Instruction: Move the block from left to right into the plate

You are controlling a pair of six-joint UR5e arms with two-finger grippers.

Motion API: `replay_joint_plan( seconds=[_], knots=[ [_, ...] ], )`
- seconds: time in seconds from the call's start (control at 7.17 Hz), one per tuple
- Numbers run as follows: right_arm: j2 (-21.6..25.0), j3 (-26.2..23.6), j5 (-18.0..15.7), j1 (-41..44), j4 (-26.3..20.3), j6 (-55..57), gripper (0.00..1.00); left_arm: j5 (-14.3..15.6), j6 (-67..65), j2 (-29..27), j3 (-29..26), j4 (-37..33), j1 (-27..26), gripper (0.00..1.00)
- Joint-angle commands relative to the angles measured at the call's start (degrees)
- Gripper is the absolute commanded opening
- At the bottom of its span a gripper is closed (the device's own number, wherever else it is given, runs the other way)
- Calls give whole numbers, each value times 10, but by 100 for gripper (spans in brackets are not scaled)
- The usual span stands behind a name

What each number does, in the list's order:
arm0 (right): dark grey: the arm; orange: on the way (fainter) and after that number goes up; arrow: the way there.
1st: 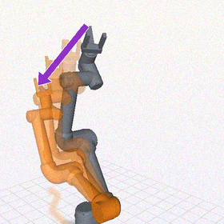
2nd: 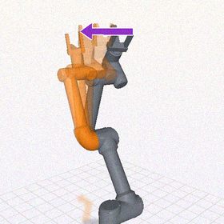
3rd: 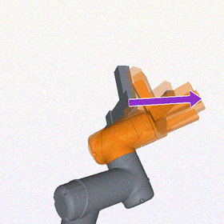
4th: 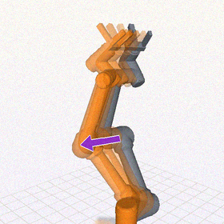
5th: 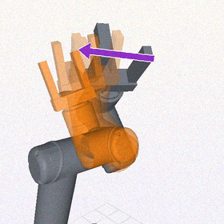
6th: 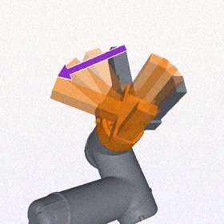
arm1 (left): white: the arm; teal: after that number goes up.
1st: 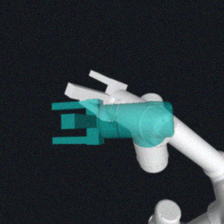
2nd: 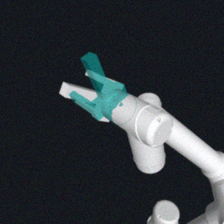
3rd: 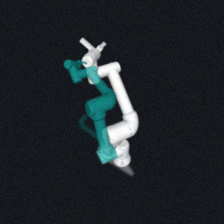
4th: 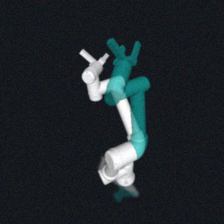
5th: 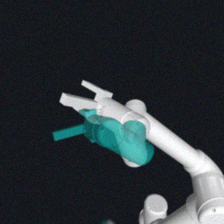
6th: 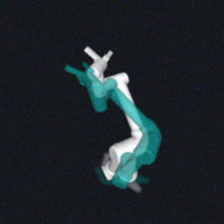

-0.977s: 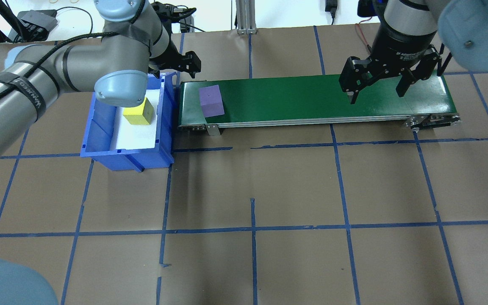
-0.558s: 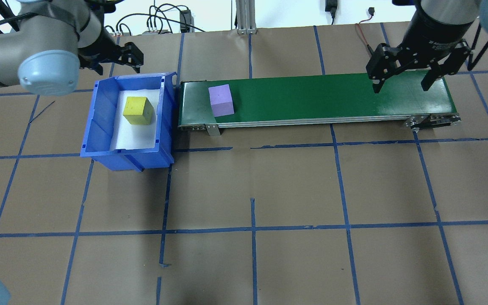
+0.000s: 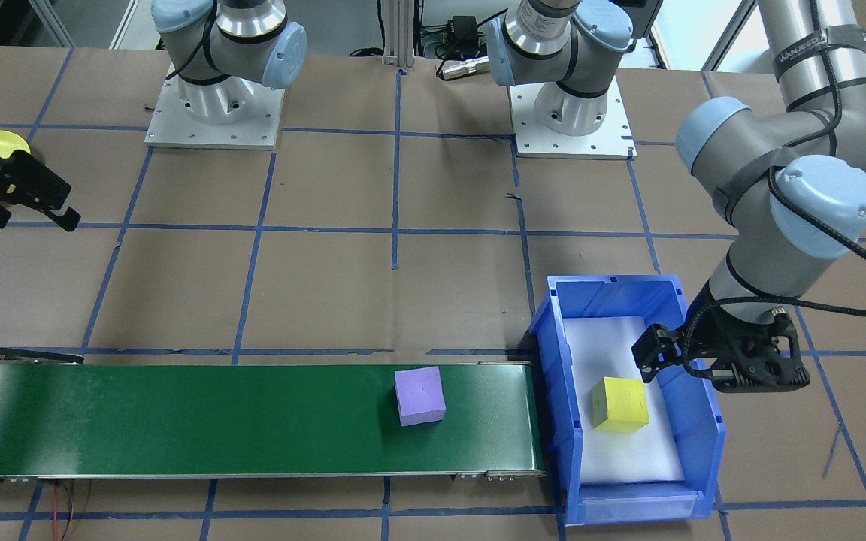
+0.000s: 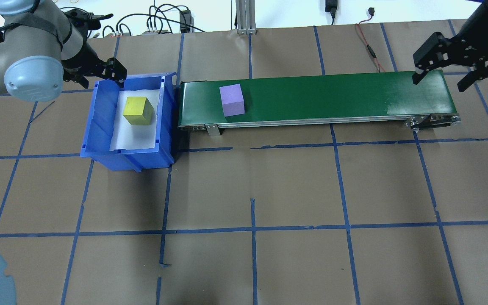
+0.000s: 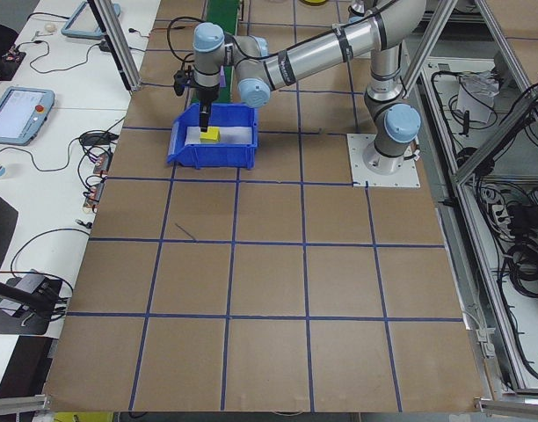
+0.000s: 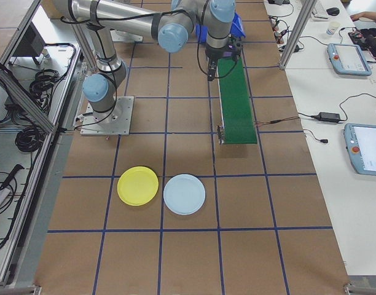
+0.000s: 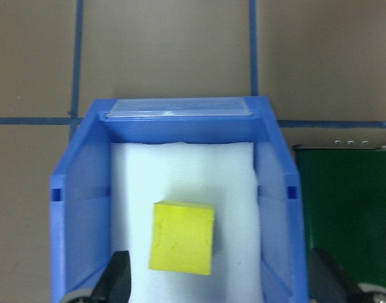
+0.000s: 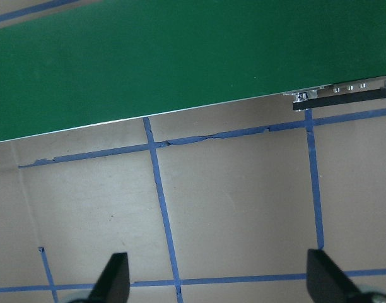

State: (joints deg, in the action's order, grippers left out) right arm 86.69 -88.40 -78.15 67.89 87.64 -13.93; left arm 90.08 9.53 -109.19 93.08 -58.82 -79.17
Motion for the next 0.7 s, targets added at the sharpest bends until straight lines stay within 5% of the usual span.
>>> replay_joint_plan(
  seconds=[0.0, 0.28, 0.56],
  knots=[
    [-11, -1, 49, -42, 2, -66, 100, -5, -52, -14, 0, 2, -2, 100],
    [-11, -20, 49, -58, 9, -110, 100, -49, -46, -37, 10, 20, -2, 100],
    [-12, -48, 79, -57, 28, -130, 100, -49, -24, -47, 10, 25, -3, 100]
  ],
)
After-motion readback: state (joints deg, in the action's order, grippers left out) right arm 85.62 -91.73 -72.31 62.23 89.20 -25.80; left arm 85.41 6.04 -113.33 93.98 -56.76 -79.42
